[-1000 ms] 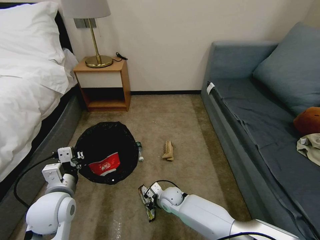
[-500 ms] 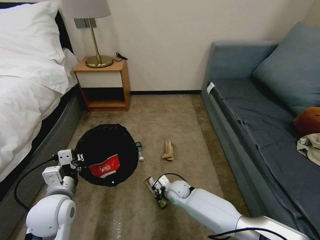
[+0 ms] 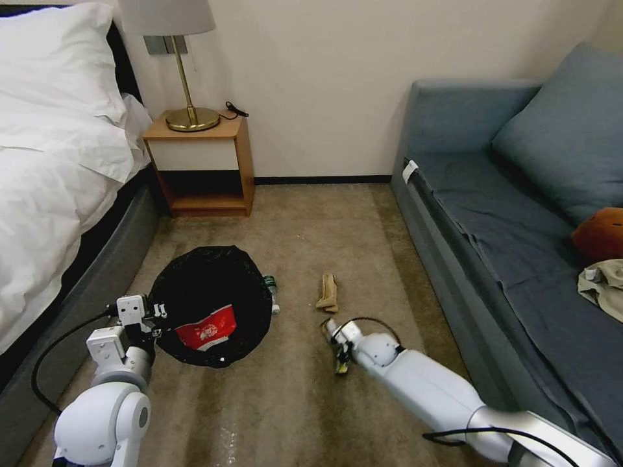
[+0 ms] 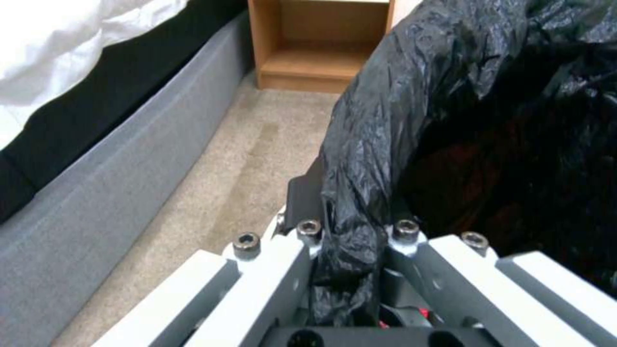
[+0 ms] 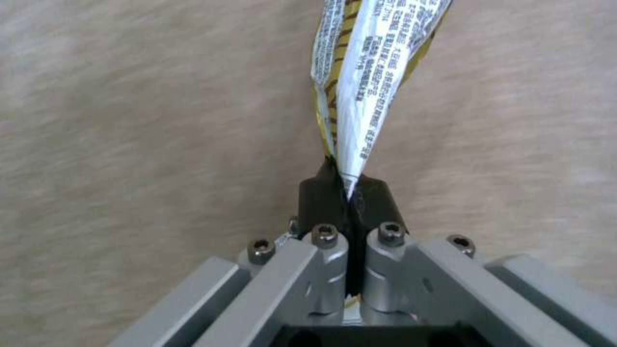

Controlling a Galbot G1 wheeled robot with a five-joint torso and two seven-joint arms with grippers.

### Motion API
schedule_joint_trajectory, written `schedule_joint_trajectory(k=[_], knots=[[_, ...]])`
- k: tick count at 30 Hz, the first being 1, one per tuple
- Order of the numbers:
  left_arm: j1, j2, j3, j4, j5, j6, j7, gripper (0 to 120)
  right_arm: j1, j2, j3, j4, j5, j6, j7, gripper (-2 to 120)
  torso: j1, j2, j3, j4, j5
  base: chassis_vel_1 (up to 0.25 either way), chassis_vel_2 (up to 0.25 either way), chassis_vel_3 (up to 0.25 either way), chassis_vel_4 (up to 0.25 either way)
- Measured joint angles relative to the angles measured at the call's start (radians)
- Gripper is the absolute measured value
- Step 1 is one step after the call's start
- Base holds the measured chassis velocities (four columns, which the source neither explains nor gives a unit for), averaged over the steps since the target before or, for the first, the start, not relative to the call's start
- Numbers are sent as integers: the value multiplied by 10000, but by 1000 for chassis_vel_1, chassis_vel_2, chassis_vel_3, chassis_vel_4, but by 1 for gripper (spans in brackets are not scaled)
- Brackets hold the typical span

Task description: Pick up the trash bin, then pick up the garbage on the floor and place it into the trash bin.

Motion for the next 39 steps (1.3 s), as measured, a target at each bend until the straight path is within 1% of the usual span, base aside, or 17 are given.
schedule_joint_trajectory(k=[6,8,9,11,14,15,16,18,19,24,25,27,29,30,32,35,39], knots=[[-80,-61,137,165,163,-31,6,4,325,-621,374,654,-50,-4,-93,0,0,0,0,0,0,0,0,0,0],[-169,-159,253,282,323,-45,6,4,418,-1151,525,1552,27,-25,-95,0,0,0,0,-1,0,0,0,0,0],[-169,-159,253,282,323,-45,6,4,418,-1151,525,1552,27,-25,-95,0,0,0,0,-1,0,0,0,0,0],[-209,-237,347,371,475,-73,5,4,393,-1526,864,2609,-16,-29,-95,0,0,1,0,-2,-2,0,0,0,0],[-219,-259,381,413,515,-81,8,4,372,-1735,1068,3238,-3,-58,-94,0,0,0,0,0,0,0,0,0,0],[-223,-265,391,458,541,-102,6,4,362,-2041,1269,4018,46,-84,-94,0,0,1,0,0,-1,0,0,0,0],[-223,-265,391,458,541,-102,6,4,362,-2041,1269,4018,46,-84,-94,0,0,1,0,0,-1,0,0,0,0],[-224,-264,391,475,550,-106,4,4,360,-2289,1394,4560,225,-104,-88,0,0,1,-1,0,-3,0,0,0,0],[-226,-253,392,488,549,-108,5,4,350,-2585,1505,5258,570,-176,-73,0,0,1,0,-2,-2,0,0,0,0],[-267,-243,400,528,552,-108,6,4,313,-2974,1651,6610,1158,-320,-47,0,0,1,-1,-1,-2,0,0,0,0],[-300,-245,432,563,569,-109,6,4,301,-3129,1689,7383,1553,-420,-24,0,0,1,0,-1,-2,0,0,0,0],[-316,-250,447,580,581,-108,5,4,299,-3178,1709,7743,1772,-471,-17,0,0,1,-1,-1,-3,0,0,0,0],[-345,-271,519,621,616,-108,5,4,340,-3215,1711,8765,2764,-647,70,0,-1,1,-1,-1,-2,0,0,0,0],[-345,-271,519,621,616,-108,5,4,340,-3215,1711,8765,2764,-647,70,0,-1,1,-1,-1,-2,0,0,0,0],[-365,-295,571,633,625,-102,6,4,455,-3051,1552,9284,3790,-792,267,0,0,0,-1,-1,-2,0,0,0,0],[-381,-317,601,645,630,-98,7,4,604,-2784,1332,9490,4512,-853,466,0,0,1,-1,0,-5,0,0,0,0],[-375,-353,642,658,707,-118,108,4,703,-2395,953,9404,4869,-840,672,0,0,1,-1,1,-5,0,0,0,0]])
